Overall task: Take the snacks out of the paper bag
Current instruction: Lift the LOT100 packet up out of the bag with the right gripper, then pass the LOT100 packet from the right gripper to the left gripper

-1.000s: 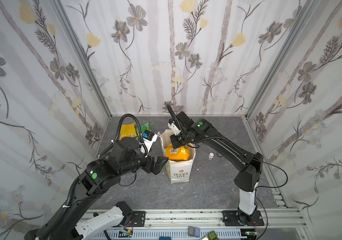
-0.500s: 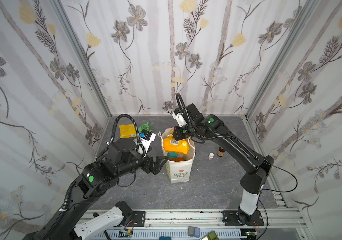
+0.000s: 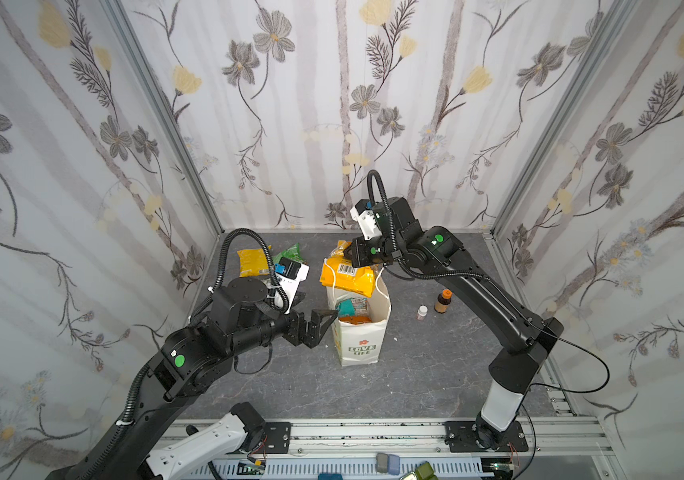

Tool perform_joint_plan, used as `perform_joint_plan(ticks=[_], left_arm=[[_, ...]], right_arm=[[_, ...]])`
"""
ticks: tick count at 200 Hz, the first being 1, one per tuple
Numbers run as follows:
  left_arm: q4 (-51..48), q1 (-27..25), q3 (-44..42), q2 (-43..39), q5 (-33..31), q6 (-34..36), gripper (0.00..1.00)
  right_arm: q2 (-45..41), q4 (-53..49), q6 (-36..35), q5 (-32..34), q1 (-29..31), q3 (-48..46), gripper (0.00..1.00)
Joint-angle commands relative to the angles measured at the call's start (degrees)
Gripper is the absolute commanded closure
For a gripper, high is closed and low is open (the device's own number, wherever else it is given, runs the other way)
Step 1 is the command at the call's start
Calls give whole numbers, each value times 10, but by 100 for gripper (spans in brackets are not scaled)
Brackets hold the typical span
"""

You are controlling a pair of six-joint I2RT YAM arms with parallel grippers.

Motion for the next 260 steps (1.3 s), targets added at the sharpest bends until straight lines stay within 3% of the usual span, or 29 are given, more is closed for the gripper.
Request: perform_joint_plan(ticks=[1, 104, 138, 166, 196, 219, 260], left_arm=[[23, 0, 0, -1, 1, -6, 0], [46, 1, -1, -21, 1, -26, 0], [58, 1, 9, -25, -46, -87, 0], [95, 4, 19, -25, -48, -135, 0], [152, 27, 51, 1, -5, -214, 0], [204, 57, 63, 24, 22, -317, 0], [418, 99, -19, 46, 83, -535, 0]], right_arm=[[-10, 78, 6, -19, -1, 6, 100], [-38, 123, -6, 0, -11, 52, 100], [-64, 143, -6, -8, -11, 56, 100], [-82, 160, -8, -22, -7, 52, 100], [-92, 179, -8, -34, 5, 44, 100], [-101, 196, 8, -45, 8, 28, 100], [-113, 207, 15, -51, 18, 13, 100]])
